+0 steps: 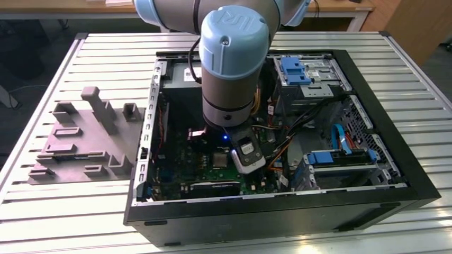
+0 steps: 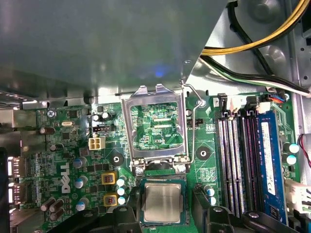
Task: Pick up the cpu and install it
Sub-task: 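Place the cpu into insertion slot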
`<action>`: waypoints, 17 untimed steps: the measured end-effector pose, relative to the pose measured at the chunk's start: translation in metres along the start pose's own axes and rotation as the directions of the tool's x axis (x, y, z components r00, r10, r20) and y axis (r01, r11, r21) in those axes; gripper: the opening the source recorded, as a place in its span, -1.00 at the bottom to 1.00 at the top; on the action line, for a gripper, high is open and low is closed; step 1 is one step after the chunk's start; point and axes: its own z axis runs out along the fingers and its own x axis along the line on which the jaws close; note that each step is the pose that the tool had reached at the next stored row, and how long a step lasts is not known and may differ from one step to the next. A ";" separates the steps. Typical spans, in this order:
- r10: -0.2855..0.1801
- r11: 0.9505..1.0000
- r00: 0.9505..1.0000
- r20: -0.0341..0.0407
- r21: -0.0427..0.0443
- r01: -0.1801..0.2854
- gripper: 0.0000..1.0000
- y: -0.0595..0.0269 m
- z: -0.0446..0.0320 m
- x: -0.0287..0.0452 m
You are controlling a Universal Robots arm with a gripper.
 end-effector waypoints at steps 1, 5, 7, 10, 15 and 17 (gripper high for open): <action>0.000 1.000 1.000 0.000 0.000 0.000 0.07 0.0000 0.0000 0.0000; 0.000 1.000 1.000 0.000 0.000 0.000 0.07 0.0000 0.0000 0.0000; 0.003 1.000 1.000 0.000 0.000 -0.003 0.07 0.0000 0.0000 0.0000; 0.027 1.000 1.000 0.002 -0.001 -0.027 0.07 0.0000 0.0000 -0.0001; 0.069 0.998 0.998 0.004 -0.004 -0.069 0.07 0.0000 0.0005 -0.0001; 0.069 0.998 0.998 0.004 -0.005 -0.069 0.07 0.0000 0.0007 0.0000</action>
